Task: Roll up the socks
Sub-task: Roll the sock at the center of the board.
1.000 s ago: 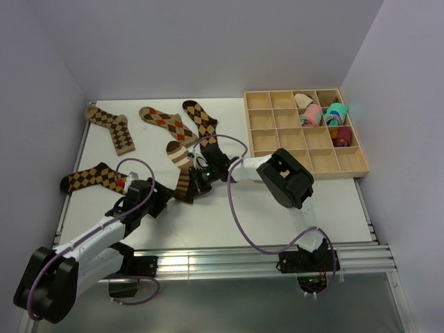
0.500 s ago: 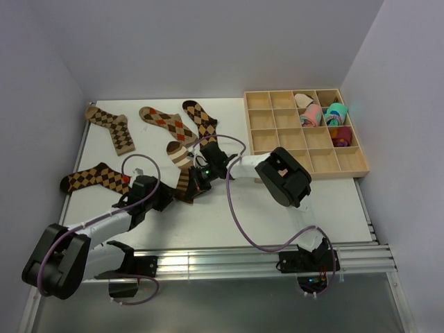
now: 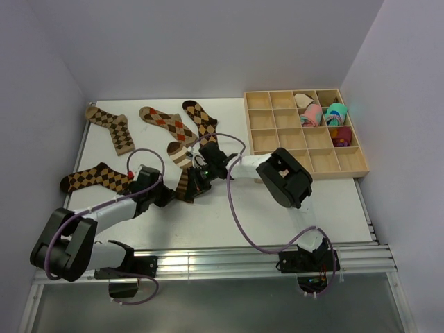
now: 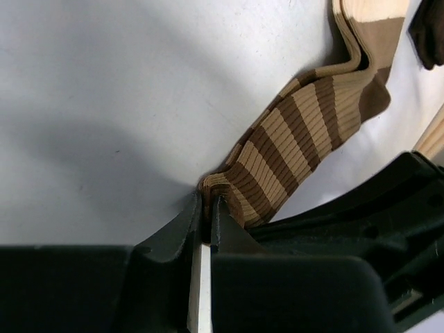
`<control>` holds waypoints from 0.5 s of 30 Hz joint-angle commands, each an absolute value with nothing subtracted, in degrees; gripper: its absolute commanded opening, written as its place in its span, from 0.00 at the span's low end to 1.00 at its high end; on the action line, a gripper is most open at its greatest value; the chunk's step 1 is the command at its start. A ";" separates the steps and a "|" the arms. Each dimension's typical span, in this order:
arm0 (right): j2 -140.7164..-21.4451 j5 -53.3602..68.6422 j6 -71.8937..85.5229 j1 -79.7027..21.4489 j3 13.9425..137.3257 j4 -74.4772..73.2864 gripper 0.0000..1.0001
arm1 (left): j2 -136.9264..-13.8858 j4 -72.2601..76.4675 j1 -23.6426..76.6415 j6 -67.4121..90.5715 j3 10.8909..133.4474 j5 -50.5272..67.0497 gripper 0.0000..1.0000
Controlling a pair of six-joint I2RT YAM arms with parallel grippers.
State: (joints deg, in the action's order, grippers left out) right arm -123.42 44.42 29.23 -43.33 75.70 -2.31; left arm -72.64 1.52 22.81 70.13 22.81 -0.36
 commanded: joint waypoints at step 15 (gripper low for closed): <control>-99.84 6.87 2.21 -54.13 53.09 19.15 0.47 | -81.39 -16.61 22.68 60.74 34.63 1.84 0.00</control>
